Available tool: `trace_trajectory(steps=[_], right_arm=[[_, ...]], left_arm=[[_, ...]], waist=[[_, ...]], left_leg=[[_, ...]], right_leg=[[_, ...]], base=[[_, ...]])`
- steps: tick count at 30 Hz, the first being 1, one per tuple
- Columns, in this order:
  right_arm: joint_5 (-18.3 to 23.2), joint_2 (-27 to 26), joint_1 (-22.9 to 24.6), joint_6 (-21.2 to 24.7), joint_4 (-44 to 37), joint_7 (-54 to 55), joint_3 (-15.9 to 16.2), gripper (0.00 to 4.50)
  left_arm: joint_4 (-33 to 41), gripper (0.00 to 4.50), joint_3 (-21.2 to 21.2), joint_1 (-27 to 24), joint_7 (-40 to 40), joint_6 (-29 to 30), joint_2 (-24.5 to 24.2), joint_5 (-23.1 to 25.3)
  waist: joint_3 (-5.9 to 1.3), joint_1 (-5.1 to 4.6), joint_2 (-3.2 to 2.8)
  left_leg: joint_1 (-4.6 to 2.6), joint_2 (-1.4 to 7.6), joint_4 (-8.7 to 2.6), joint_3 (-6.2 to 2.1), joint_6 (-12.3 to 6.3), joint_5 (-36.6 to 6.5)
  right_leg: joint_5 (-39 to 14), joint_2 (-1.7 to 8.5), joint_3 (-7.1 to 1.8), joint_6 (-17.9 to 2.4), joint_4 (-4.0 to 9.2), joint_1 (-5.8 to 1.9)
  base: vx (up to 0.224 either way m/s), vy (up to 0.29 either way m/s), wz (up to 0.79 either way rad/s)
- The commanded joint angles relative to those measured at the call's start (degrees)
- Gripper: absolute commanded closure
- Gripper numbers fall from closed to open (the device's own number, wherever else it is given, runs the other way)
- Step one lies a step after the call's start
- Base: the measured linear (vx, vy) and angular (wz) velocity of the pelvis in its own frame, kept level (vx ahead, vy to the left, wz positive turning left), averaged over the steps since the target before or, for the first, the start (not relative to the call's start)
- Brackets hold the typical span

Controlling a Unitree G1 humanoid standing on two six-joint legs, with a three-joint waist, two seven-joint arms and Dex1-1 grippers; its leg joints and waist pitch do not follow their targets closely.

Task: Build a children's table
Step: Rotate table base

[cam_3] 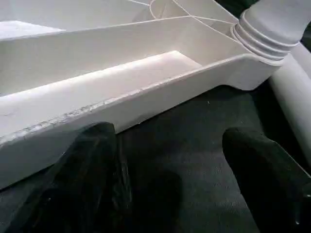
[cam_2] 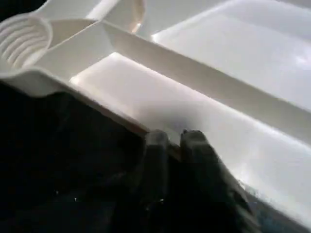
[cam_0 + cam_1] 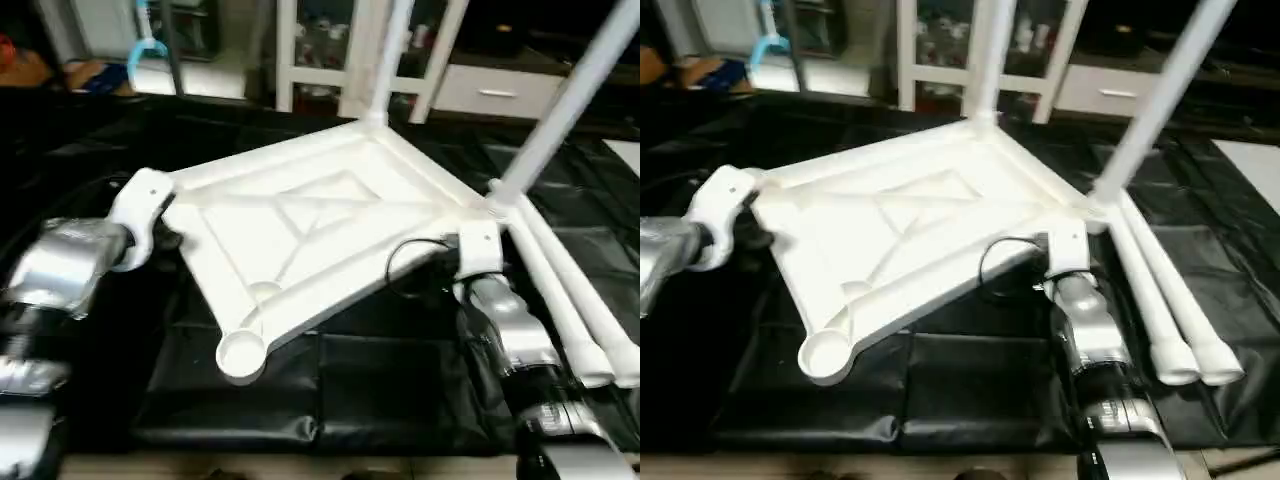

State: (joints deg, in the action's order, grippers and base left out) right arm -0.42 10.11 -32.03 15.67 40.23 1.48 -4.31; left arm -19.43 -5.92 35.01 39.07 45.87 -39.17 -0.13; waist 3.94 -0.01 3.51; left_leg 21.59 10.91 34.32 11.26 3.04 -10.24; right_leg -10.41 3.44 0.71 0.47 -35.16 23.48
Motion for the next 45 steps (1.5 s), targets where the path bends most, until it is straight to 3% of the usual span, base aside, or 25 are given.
trace_trajectory(steps=[1, 2, 6, 8, 9, 11, 14, 22, 27, 30, 32, 33, 37, 40, 43, 45], right_arm=[[0.8, -0.9, -2.7, -2.8, 2.8, -2.1, -0.1, 0.61], [0.8, -1.4, -3.5, -3.4, 3.7, -2.9, 0.3, 0.61], [0.8, -3.3, -5.6, -5.0, 6.2, -5.9, 1.6, 0.61], [0.5, -6.1, -7.5, -7.4, 9.7, -11.2, 4.4, 0.61], [0.5, -6.1, -7.5, -7.4, 9.7, -11.2, 4.4, 0.61], [-0.1, -7.0, -8.1, -8.5, 11.0, -12.7, 5.6, 0.61], [-0.8, -8.5, -9.2, -11.4, 13.3, -16.0, 7.1, 0.61], [-1.5, -8.9, -10.6, -15.6, 15.7, -19.1, 7.2, 0.61], [-1.7, -7.9, -10.8, -16.7, 16.4, -18.5, 7.2, 0.61], [-0.9, -7.4, -10.7, -17.6, 16.5, -19.8, 6.5, 0.61], [-0.7, -7.7, -10.5, -18.3, 16.5, -21.2, 6.2, 0.61], [-0.7, -8.0, -10.3, -18.8, 16.4, -22.1, 6.2, 0.61], [0.4, -10.6, -9.0, -20.7, 14.4, -28.2, 7.8, 0.61], [-0.1, -11.3, -8.3, -22.3, 13.4, -28.3, 8.8, 0.61], [0.0, -11.1, -9.4, -24.0, 14.4, -24.7, 7.0, 0.61], [0.4, -10.9, -9.9, -24.4, 14.8, -24.1, 6.1, 0.61]], left_arm=[[1.4, 4.25, -4.2, -4.0, 3.9, 1.7, -1.2, 0.5], [2.8, 4.25, -4.5, -5.0, 5.0, 1.0, -2.1, 0.2], [7.4, 4.42, -5.2, -7.7, 8.1, 2.5, -4.4, -1.4], [14.0, 4.42, -5.9, -11.7, 11.3, 4.2, -6.7, -4.0], [14.0, 4.42, -5.9, -11.7, 11.3, 4.2, -6.7, -4.0], [16.5, 4.42, -6.3, -13.5, 13.3, 3.5, -7.4, -5.0], [21.3, 4.42, -7.1, -16.4, 15.3, 4.3, -8.1, -6.6], [26.2, 4.42, -6.5, -16.7, 14.9, 6.4, -4.1, -9.7], [26.2, 4.42, -6.3, -15.8, 15.0, 5.5, -3.2, -9.4], [26.2, 4.42, -5.9, -15.1, 14.6, 5.7, -1.9, -10.0], [26.9, 4.42, -6.8, -15.3, 14.5, 6.1, -1.1, -9.9], [27.2, 4.42, -7.4, -15.4, 14.4, 6.2, -0.5, -9.9], [28.8, 4.42, -9.6, -15.4, 12.9, 7.8, 3.4, -10.4], [28.6, 4.42, -10.4, -15.1, 12.3, 7.4, 5.0, -10.3], [27.2, 4.42, -9.7, -14.2, 10.5, 5.4, 7.3, -10.3], [26.5, 4.42, -9.4, -13.8, 9.6, 4.7, 8.0, -10.0]], waist=[[-3.06, 0.00, -0.90], [-3.00, -0.17, -0.66], [-3.26, -0.77, -0.80], [-3.09, -1.04, -0.32], [-3.11, -1.12, -0.39], [-2.82, -1.31, -0.46], [-2.52, -1.40, -0.53], [-2.43, -1.00, -0.71], [-2.85, -0.90, -0.72], [-3.21, -0.81, -0.93], [-3.40, -0.87, -0.79], [-3.51, -0.79, -1.17], [-3.81, -0.88, -0.96], [-3.42, -0.70, -1.00], [-3.38, -0.59, -1.05], [-3.36, -0.56, -1.06]], left_leg=[[-0.80, 1.63, -4.76, -1.40, 4.12, -16.5], [-0.77, 1.56, -4.70, -1.22, 3.71, -15.9], [-0.70, 1.53, -4.39, -1.01, 2.56, -12.8], [-0.19, 1.63, -4.48, -0.96, 1.53, -11.2], [-0.13, 1.68, -4.45, -1.03, 1.52, -11.3], [-0.73, 1.79, -4.50, -0.88, 1.68, -13.5], [-0.99, 2.01, -4.76, -1.01, 2.37, -16.6], [-1.43, 1.93, -4.87, -0.92, 3.47, -19.1], [-1.13, 1.79, -4.73, -0.74, 2.85, -16.3], [-0.95, 1.69, -4.49, -0.53, 2.00, -12.5], [-0.69, 1.66, -4.32, -0.43, 0.86, -10.0], [-0.71, 1.65, -4.24, -0.46, 0.63, -9.3], [-0.36, 1.83, -3.85, -0.26, -2.08, -5.5], [-0.64, 2.03, -4.06, -0.22, -1.85, -8.4], [-1.00, 2.04, -4.17, -0.32, 0.31, -11.8], [-0.88, 1.98, -4.25, -0.39, 0.76, -12.2]], right_leg=[[-14.2, 3.38, -1.59, -9.5, 3.91, -1.63], [-13.7, 3.26, -1.61, -9.7, 3.99, -1.54], [-9.7, 3.18, -1.67, -11.1, 3.46, -1.75], [-8.6, 3.33, -1.65, -11.9, 3.30, -1.97], [-9.0, 3.44, -1.60, -12.1, 3.16, -2.02], [-12.0, 3.32, -1.71, -12.3, 3.69, -1.42], [-16.1, 3.38, -1.81, -11.7, 4.01, -1.09], [-18.5, 3.16, -1.98, -10.5, 4.33, -0.56], [-13.7, 3.02, -1.96, -11.3, 3.96, -1.04], [-7.9, 2.89, -1.90, -12.7, 3.42, -1.51], [-4.0, 2.86, -1.89, -13.9, 3.03, -1.89], [-3.0, 2.89, -1.89, -14.1, 2.89, -1.98], [3.5, 2.96, -1.84, -16.6, 2.32, -2.22], [-1.0, 2.89, -1.76, -16.5, 2.91, -1.87], [-7.3, 2.87, -1.80, -14.6, 3.46, -1.54], [-7.9, 2.82, -1.79, -14.0, 3.44, -1.57]], base=[[0.000, 0.000, 0.00], [0.000, 0.000, 0.00], [0.000, 0.000, 0.00], [0.000, 0.000, 0.00], [0.000, 0.000, 0.00], [0.000, 0.000, 0.00], [0.000, 0.000, 0.00], [0.000, 0.000, 0.00], [0.000, 0.000, 0.00], [0.000, 0.000, 0.00], [0.000, 0.000, 0.00], [0.000, 0.000, 0.00], [0.000, 0.000, 0.00], [0.000, 0.000, 0.00], [0.000, 0.000, 0.00], [0.000, 0.000, 0.00]])
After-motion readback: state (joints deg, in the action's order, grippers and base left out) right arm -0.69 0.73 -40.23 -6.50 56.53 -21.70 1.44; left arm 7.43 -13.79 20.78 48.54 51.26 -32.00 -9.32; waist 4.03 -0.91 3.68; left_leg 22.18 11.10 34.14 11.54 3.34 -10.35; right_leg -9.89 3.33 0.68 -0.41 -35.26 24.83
